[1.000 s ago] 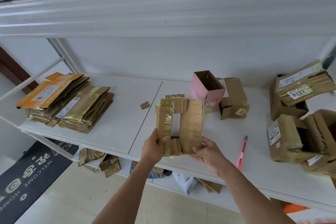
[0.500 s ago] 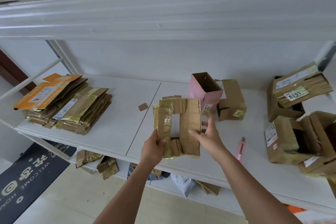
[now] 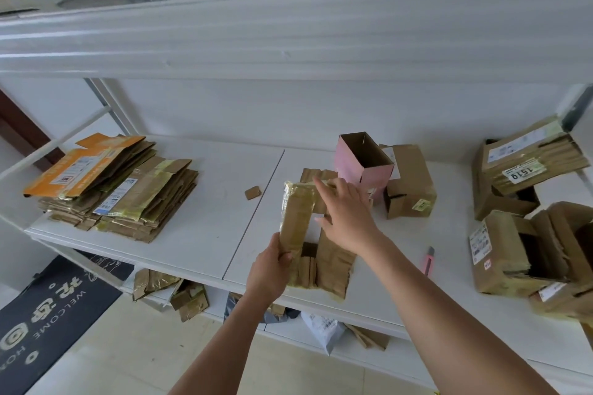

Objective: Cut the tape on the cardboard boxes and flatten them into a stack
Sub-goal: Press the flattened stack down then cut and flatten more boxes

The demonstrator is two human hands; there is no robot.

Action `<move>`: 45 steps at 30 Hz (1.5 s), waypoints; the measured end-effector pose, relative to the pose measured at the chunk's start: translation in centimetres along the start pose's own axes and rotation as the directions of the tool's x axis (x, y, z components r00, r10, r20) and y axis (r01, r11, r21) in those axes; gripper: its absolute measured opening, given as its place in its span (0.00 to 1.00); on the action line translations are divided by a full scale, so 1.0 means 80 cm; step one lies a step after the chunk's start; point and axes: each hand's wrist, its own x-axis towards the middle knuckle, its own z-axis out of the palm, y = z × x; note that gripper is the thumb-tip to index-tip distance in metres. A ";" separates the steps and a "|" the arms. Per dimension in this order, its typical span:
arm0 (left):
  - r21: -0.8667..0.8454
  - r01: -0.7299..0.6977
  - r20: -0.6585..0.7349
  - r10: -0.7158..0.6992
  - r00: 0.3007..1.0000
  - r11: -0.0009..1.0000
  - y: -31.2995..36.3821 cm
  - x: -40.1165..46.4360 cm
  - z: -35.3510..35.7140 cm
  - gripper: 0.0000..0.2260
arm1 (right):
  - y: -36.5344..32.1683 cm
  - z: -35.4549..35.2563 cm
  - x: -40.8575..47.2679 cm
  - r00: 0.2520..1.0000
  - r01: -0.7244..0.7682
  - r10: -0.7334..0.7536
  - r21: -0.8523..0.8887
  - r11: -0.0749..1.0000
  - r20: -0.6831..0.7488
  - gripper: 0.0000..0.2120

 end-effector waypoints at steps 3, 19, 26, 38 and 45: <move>0.008 -0.038 -0.093 0.039 0.995 0.999 0.008 -0.003 0.004 0.33 | -0.009 0.006 0.002 0.996 -0.030 0.036 0.077 0.997 -0.082 0.28; 0.105 -0.095 -0.194 0.114 0.974 0.990 0.075 0.009 -0.008 0.28 | 0.005 0.031 -0.003 0.903 -0.221 0.298 0.260 0.940 -0.310 0.24; -0.423 0.104 -0.015 -0.122 0.992 0.900 0.026 0.017 -0.047 0.09 | 0.011 0.033 -0.002 0.921 -0.115 0.211 0.289 0.950 -0.327 0.19; -0.436 0.093 -0.065 -0.135 0.989 0.895 0.036 0.015 -0.058 0.07 | 0.006 0.027 -0.016 0.952 -0.170 0.208 0.180 0.969 -0.223 0.31; -0.319 0.009 -0.271 -0.100 0.957 0.948 0.051 0.032 -0.080 0.12 | 0.010 -0.005 -0.021 0.904 -0.287 0.423 0.808 0.514 0.052 0.17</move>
